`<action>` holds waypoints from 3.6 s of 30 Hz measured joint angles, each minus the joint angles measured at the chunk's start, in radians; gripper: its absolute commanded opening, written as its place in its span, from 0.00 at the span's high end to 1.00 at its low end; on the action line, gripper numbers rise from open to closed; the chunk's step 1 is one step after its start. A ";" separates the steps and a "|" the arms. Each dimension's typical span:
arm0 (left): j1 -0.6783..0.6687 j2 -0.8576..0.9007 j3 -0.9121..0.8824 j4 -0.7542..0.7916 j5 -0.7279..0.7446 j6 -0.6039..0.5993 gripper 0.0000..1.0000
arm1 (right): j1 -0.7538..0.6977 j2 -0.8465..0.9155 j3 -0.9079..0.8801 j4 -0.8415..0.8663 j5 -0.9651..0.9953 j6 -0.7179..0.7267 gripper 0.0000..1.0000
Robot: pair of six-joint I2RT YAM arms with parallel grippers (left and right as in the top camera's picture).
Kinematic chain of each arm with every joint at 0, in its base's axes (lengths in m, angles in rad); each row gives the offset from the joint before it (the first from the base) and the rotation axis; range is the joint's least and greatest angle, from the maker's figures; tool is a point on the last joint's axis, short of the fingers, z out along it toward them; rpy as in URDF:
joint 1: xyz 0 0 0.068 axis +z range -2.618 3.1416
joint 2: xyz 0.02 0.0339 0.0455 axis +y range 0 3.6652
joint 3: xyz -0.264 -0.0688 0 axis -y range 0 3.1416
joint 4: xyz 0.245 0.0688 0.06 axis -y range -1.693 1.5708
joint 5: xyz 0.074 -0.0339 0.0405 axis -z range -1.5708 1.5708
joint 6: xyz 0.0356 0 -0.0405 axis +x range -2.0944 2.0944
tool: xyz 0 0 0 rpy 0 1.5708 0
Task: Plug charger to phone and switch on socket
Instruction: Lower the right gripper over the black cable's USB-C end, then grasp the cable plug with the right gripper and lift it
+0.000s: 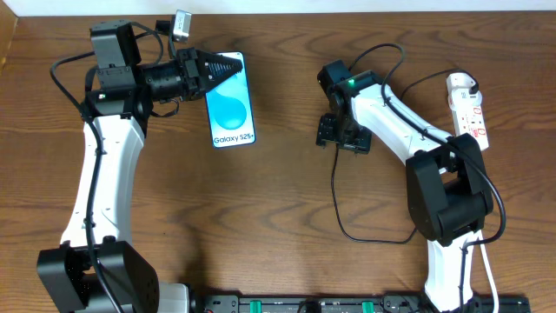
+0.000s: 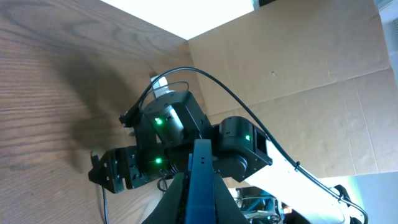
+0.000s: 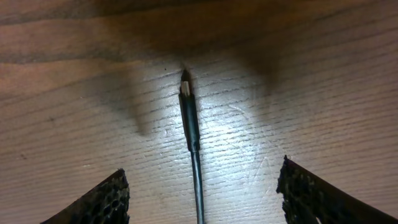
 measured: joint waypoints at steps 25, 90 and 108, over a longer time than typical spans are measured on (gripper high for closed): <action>0.000 0.000 0.000 -0.001 0.000 0.002 0.93 | 0.001 0.065 0.002 0.014 0.000 0.026 0.51; 0.082 0.001 -0.002 0.521 -0.102 -0.350 0.93 | 0.031 0.077 0.002 0.793 -1.486 -0.380 0.99; 0.113 0.003 -0.005 0.793 -0.190 -0.501 0.93 | 0.060 0.084 0.000 1.994 -1.520 0.525 0.99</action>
